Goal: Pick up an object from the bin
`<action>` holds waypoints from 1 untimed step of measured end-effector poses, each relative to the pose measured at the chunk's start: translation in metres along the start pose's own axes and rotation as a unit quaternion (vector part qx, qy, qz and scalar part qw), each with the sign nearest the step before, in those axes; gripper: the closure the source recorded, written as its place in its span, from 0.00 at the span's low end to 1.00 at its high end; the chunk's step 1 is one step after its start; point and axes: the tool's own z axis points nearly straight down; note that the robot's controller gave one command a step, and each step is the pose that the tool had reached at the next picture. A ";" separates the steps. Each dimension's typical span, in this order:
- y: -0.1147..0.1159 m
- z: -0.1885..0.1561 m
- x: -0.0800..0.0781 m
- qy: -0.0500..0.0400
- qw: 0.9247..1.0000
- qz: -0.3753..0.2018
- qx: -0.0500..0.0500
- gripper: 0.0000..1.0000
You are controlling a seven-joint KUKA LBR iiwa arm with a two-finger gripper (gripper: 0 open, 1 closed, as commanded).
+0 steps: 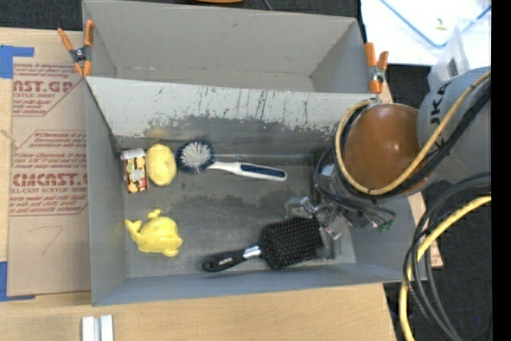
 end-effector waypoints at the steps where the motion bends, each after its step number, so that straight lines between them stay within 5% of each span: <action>1: 0.002 0.001 -0.007 0.006 0.983 0.184 0.000 1.00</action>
Offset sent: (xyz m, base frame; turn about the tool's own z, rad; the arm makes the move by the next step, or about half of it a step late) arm 0.0033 -0.0008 0.1287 0.0230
